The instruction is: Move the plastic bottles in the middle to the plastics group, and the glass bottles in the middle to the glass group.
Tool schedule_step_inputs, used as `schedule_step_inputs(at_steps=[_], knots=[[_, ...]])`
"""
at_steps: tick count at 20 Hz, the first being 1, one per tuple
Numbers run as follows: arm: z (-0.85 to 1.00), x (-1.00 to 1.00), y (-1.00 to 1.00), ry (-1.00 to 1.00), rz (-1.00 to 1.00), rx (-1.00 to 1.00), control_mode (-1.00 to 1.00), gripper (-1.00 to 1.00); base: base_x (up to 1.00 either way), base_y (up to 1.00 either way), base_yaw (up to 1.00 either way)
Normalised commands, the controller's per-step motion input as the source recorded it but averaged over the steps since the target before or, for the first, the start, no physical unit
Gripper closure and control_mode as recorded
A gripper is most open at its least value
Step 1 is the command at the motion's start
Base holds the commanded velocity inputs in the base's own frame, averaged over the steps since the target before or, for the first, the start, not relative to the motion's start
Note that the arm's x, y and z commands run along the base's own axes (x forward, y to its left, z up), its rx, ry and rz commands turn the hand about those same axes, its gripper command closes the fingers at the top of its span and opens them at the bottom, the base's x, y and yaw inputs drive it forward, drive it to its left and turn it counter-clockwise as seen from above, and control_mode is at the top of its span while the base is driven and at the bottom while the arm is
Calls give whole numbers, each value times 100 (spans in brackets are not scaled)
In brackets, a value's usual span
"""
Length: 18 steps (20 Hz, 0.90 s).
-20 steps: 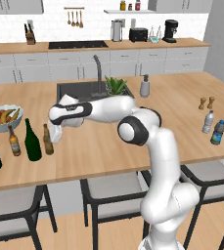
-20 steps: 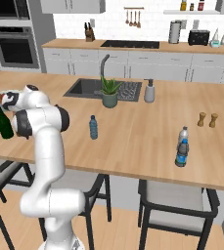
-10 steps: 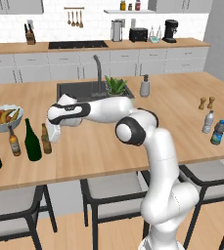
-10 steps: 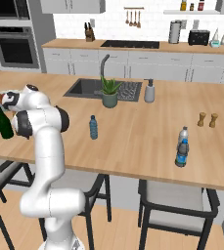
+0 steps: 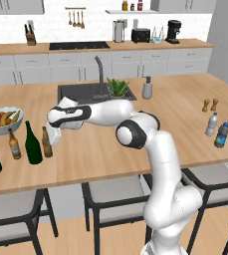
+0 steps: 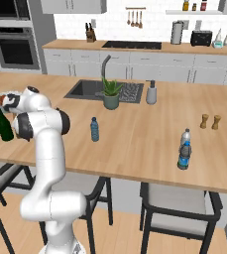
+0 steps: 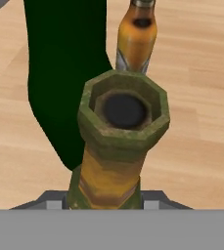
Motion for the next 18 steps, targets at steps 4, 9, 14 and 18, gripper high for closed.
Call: schedule_step_inputs(at_steps=[4,9,14,18], knots=[[0,0,0,0,0,0,-100,100,0,0,0],[7,0,0,0,0,0,-100,-100,0,0,0],[6,0,0,0,0,0,-100,-100,0,0,0],[13,0,0,0,0,0,-100,-100,0,0,0]])
